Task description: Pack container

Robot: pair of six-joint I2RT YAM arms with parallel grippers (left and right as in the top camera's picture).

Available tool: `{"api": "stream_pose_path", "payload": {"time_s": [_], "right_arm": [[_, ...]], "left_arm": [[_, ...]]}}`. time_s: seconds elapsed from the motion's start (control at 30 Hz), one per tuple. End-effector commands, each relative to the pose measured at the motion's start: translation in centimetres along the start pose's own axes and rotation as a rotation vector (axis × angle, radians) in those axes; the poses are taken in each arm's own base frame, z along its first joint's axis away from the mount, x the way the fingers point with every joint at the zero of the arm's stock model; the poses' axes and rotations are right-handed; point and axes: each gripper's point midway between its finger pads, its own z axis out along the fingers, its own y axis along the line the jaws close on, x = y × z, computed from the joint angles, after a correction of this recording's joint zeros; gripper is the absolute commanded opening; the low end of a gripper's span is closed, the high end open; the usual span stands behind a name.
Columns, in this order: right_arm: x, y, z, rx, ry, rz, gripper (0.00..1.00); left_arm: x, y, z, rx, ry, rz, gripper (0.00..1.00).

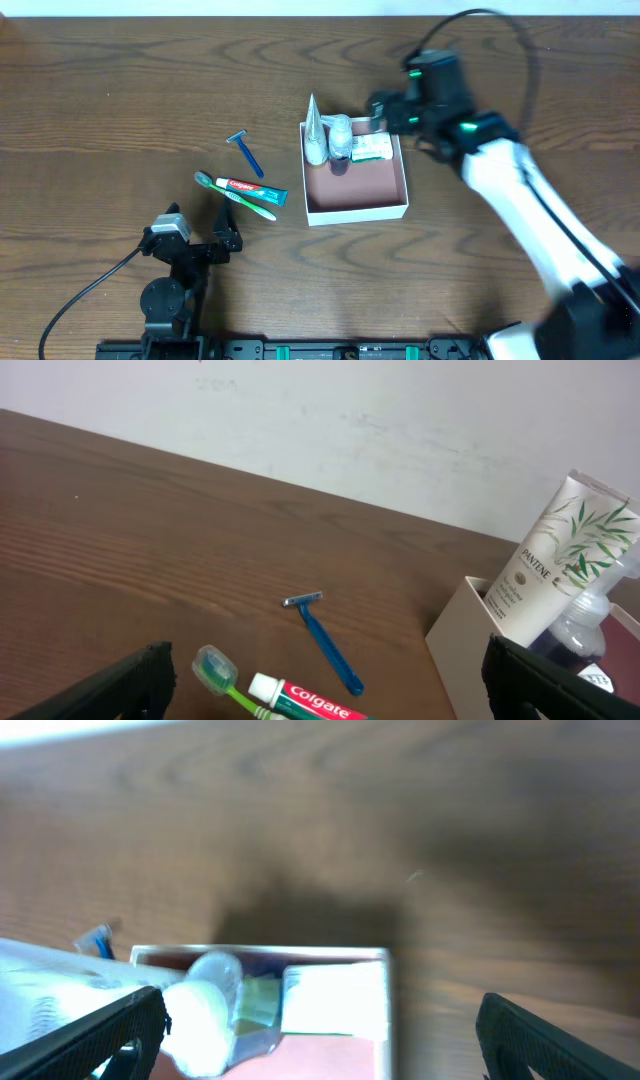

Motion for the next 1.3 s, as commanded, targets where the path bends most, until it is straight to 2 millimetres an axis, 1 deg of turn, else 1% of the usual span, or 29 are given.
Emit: {"api": "stream_pose_path", "payload": {"time_s": [0.0,0.1,0.2,0.27,0.37,0.47,0.53,0.6,0.73,0.8,1.03,1.1,1.13,1.27], "right_arm": [[-4.1,-3.2,-5.6,0.045,-0.142,0.082,0.99],[-5.6,-7.4,-9.9,0.117,-0.219,0.174,0.99],[-5.9,-11.6,-13.4,0.201,-0.271,0.265,0.99],[-5.2,-14.2,-15.4,0.264,-0.278,0.321,0.99],[-3.6,-17.3,-17.5,0.348,-0.262,0.398,0.99],[-1.7,-19.6,-18.6,0.412,-0.219,0.466,0.99],[-0.4,-20.3,-18.8,0.439,-0.177,0.496,0.99],[1.4,-20.6,-18.8,0.459,-0.113,0.524,0.99],[4.1,-20.3,-18.9,0.479,-0.004,0.554,0.99],[4.8,-20.2,-19.0,0.484,0.026,0.561,0.99],[5.1,-20.1,-19.0,0.485,0.036,0.564,0.99],[5.1,-20.1,-19.0,0.485,0.036,0.564,0.99],[5.1,-20.1,-19.0,0.485,0.036,0.564,0.99],[5.1,-20.1,-19.0,0.485,0.036,0.564,0.99]], "left_arm": [[1.5,0.3,0.1,-0.002,0.046,0.014,0.98],[1.5,0.3,0.1,-0.002,0.046,0.014,0.98],[1.5,0.3,0.1,-0.002,0.046,0.014,0.98],[1.5,0.3,0.1,-0.002,0.046,0.014,0.98],[1.5,0.3,0.1,-0.002,0.046,0.014,0.98],[1.5,0.3,0.1,-0.003,0.046,0.014,0.98],[1.5,0.3,0.1,-0.003,0.046,0.014,0.98],[1.5,0.3,0.1,-0.002,0.046,0.014,0.98],[1.5,0.3,0.1,-0.002,0.046,0.014,0.98],[1.5,0.3,0.1,-0.002,0.046,0.014,0.98],[2.1,-0.3,0.1,0.031,0.079,-0.004,0.98],[2.5,-1.0,0.1,0.071,0.109,-0.008,0.98],[2.8,-1.3,0.0,0.083,0.135,-0.019,0.98],[4.0,-0.9,-0.6,0.034,0.269,-0.076,0.98]]}}
